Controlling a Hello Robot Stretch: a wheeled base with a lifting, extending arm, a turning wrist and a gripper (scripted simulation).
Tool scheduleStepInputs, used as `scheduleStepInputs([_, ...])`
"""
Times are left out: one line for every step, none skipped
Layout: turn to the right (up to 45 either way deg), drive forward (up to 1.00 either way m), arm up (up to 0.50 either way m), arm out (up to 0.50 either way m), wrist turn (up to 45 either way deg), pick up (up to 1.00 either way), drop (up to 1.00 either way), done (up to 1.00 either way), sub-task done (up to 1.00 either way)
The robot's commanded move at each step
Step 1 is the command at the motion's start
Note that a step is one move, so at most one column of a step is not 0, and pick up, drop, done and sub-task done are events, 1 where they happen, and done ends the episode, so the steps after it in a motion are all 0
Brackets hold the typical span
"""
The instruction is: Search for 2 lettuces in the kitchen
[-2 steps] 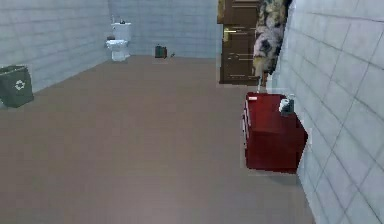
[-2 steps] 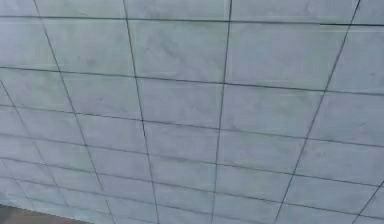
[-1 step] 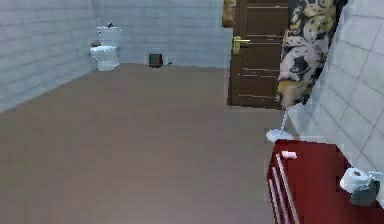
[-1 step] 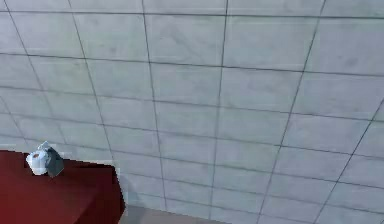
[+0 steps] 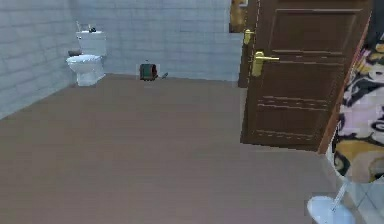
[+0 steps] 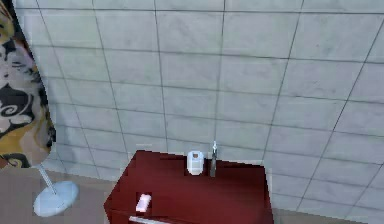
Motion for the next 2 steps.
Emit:
scheduleStepInputs([-3.0, 0.0, 0.0, 0.0, 0.0, 0.0, 0.0, 0.0, 0.0])
scheduleStepInputs([0.0, 1.0, 0.0, 0.0, 0.0, 0.0, 0.0, 0.0, 0.0])
